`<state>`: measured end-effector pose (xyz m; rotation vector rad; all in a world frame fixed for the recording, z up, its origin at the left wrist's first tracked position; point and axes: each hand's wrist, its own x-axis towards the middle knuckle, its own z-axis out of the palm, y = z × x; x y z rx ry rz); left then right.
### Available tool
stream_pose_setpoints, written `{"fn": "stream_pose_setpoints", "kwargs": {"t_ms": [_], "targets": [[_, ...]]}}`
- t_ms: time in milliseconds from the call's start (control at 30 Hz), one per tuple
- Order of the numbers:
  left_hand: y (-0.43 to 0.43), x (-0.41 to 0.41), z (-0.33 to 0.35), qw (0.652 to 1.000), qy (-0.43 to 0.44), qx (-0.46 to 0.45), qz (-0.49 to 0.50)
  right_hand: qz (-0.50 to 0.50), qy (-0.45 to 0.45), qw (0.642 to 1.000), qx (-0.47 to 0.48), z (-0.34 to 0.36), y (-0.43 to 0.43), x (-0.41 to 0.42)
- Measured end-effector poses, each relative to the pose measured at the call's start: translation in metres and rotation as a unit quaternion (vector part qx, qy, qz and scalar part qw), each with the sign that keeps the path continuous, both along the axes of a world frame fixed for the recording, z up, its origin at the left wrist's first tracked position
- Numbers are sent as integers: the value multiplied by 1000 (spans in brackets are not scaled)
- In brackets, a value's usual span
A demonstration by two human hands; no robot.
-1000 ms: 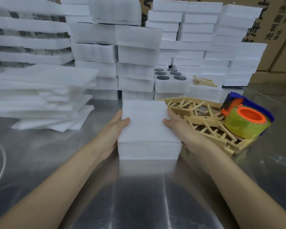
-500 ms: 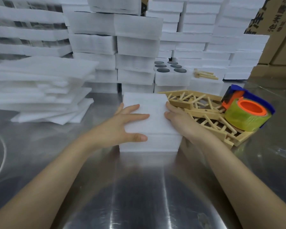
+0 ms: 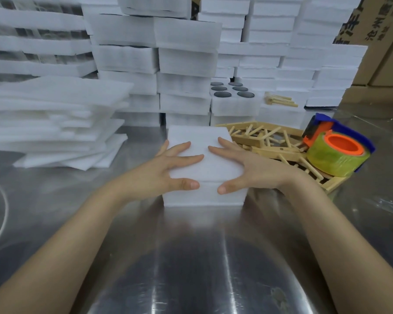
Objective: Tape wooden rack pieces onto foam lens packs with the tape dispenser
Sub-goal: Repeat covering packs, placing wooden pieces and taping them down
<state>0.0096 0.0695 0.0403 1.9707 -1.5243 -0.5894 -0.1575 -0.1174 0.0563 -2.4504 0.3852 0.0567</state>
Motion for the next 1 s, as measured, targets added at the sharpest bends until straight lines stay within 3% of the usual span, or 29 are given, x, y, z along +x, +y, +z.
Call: {"fn": "stream_pose_setpoints", "kwargs": {"t_ms": [467, 767, 833, 900, 967, 1000], "targets": [[1, 4, 1, 1000, 28, -1, -14, 6, 47, 997, -59, 3, 3, -3], [0, 0, 2, 1000, 13, -13, 11, 9, 49, 998, -34, 5, 5, -5], [0, -2, 2, 1000, 17, -19, 18, -14, 11, 1000, 1, 9, 5, -5], [1, -3, 3, 999, 23, -19, 20, -99, -105, 989, 24, 10, 0, -5], [2, -3, 4, 999, 27, -15, 18, -211, -198, 953, -89, 8, -10, -5], [3, -3, 4, 999, 29, -13, 17, -259, -185, 932, -171, 5, -15, -5]]}}
